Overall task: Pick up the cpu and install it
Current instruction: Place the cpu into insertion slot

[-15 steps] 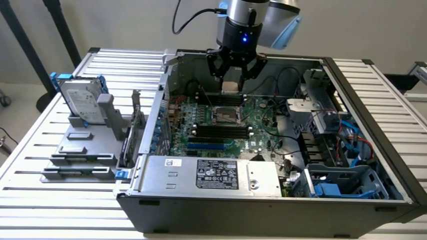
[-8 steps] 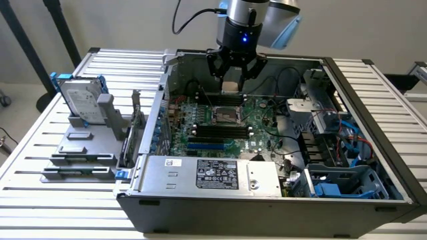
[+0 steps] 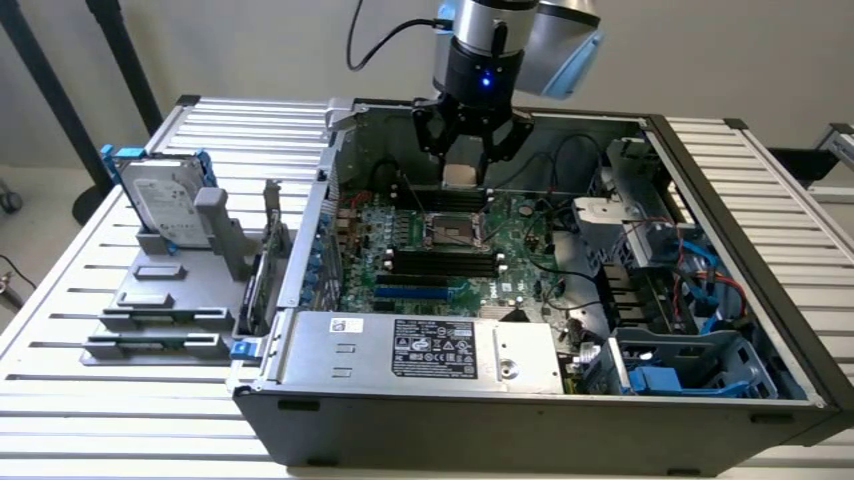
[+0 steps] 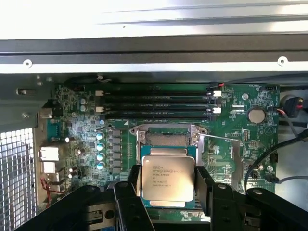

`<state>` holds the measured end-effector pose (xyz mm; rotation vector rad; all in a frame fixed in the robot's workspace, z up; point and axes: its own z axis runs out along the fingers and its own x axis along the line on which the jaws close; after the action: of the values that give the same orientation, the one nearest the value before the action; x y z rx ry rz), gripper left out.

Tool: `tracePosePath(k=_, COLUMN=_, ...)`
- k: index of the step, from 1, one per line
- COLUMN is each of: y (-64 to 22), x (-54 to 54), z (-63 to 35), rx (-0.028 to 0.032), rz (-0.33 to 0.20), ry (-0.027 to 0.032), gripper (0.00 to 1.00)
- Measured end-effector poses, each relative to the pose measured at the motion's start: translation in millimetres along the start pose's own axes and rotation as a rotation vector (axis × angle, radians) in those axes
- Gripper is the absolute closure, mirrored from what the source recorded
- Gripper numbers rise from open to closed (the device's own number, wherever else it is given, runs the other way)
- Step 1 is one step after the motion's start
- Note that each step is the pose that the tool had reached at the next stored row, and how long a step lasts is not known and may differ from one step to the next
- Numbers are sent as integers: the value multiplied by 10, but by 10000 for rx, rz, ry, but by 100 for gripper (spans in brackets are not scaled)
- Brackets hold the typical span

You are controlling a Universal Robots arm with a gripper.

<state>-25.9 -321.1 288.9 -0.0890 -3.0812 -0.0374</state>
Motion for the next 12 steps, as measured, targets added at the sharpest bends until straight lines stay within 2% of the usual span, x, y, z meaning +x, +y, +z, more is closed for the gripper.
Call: tracePosePath(k=12, y=-2, x=-7, z=103, rx=-131, rz=2180, ry=-50, gripper=45)
